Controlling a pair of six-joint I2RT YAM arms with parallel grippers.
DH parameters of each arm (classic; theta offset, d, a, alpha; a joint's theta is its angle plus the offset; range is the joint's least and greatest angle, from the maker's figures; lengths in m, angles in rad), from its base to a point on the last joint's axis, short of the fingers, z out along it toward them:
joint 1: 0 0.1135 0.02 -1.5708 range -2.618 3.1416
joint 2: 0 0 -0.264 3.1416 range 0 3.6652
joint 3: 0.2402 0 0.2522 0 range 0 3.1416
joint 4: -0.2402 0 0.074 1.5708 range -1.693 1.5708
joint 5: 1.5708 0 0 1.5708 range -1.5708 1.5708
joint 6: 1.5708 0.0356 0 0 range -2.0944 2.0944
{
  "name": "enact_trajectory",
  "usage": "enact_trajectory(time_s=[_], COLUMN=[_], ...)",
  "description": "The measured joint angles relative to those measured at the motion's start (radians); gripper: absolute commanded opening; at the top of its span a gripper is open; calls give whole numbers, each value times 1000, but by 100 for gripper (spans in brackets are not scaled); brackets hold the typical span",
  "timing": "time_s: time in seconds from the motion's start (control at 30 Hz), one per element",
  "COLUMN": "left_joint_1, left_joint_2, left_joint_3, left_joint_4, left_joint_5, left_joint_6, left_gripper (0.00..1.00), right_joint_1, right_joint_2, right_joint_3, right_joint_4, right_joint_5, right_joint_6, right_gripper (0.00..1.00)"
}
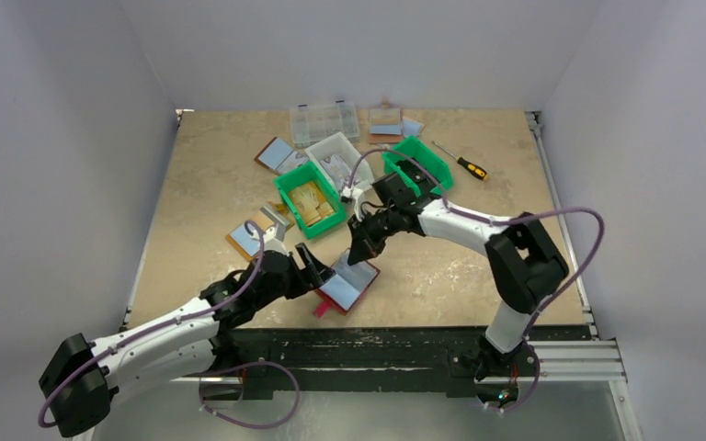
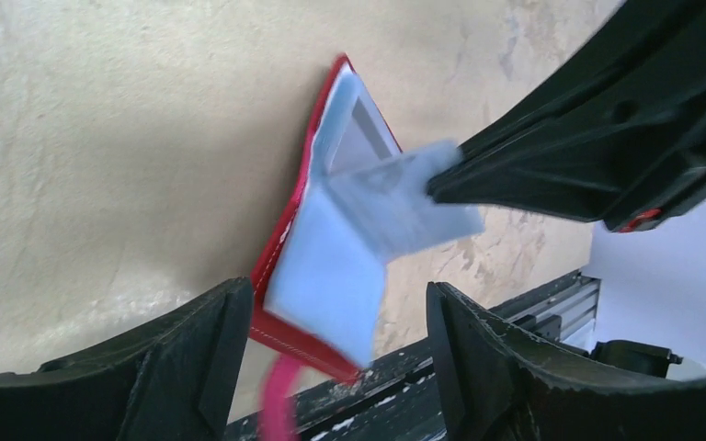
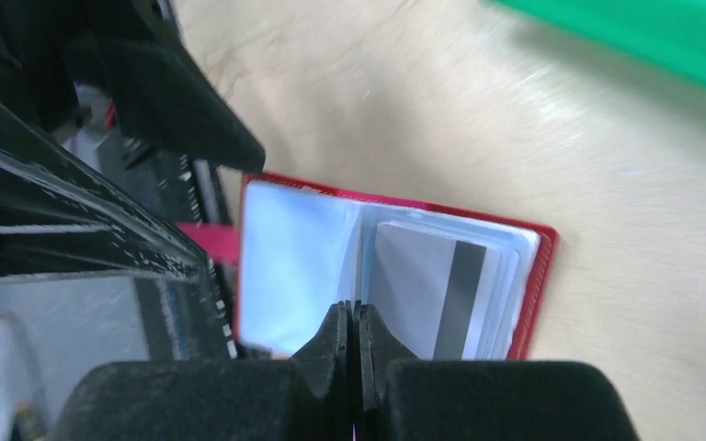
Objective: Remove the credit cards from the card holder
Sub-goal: Remove the credit card from the card holder.
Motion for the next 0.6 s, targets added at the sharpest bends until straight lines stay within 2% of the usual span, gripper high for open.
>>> enact_trajectory(time_s=[0.2,0.4,0.6], left_joint_1=[0,0,0], left_joint_2=[130,282,232], left_joint_3=[1,27,45], left_joint_4=[167,274,295], left_joint_5=[24,36,6], left_joint_6=[2,15,27], left_gripper=[70,57,56], right_joint_1=[-39,-46,-45], right_joint_2=[-157,-134,-116], right_joint_3=[0,-1,-7], right_joint_4=[10,13,13], right_joint_5=[188,299,358], right_joint_6=[-46,-61,-62], right_gripper=[0,0,0])
